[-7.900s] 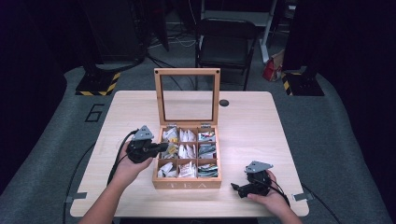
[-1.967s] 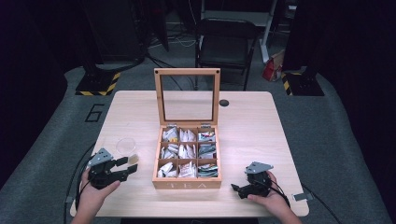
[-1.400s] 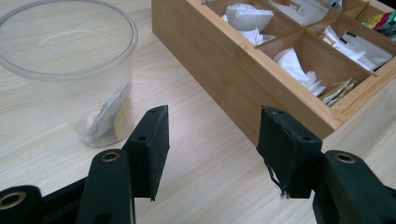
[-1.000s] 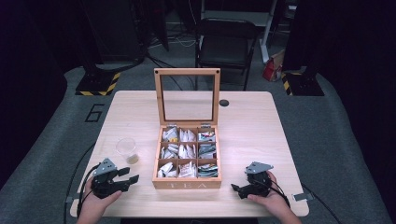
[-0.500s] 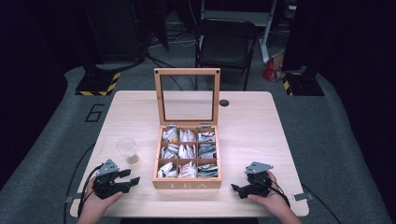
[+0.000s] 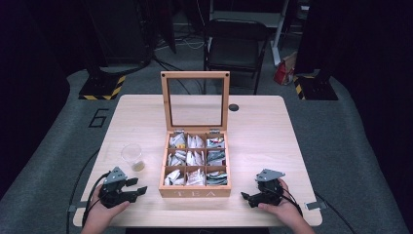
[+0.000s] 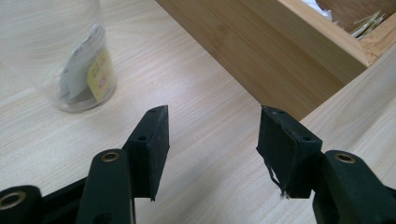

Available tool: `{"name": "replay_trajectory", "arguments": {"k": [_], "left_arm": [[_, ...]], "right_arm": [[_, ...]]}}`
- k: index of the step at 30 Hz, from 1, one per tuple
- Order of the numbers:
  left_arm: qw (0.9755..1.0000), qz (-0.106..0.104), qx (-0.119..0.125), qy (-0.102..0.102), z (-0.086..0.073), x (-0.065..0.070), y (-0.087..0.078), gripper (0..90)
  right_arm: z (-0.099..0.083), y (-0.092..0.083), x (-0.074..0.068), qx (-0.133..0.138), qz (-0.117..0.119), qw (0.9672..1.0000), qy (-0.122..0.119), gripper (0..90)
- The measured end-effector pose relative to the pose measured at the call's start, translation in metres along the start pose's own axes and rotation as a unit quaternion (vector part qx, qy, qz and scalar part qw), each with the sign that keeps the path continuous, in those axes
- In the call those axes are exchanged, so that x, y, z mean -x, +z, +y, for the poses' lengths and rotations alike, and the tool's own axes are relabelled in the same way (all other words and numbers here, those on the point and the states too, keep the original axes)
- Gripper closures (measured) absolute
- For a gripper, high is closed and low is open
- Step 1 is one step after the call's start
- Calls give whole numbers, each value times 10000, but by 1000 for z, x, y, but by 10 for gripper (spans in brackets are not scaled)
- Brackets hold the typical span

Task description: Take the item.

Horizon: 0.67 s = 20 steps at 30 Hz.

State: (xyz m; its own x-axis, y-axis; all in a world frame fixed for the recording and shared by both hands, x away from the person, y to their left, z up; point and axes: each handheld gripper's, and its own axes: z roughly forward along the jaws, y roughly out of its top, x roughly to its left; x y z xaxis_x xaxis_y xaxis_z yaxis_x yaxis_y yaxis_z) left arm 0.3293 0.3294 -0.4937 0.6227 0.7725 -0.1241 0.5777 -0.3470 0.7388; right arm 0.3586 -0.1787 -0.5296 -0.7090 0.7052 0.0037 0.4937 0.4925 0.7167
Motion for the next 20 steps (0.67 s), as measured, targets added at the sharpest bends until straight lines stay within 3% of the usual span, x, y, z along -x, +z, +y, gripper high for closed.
{"name": "replay_trajectory", "arguments": {"k": [2, 4, 20], "left_arm": [[9999, 8, 42, -92, -1, 1, 0, 435], [10000, 30, 61, -32, -1, -1, 0, 434], [9997, 119, 98, -193, -4, -7, -10, 435]], "right_arm": [[0, 0, 0, 0, 0, 10000, 1, 35], [0, 0, 0, 1, -1, 10000, 3, 35], [0, 0, 0, 1, -4, 10000, 3, 35]]}}
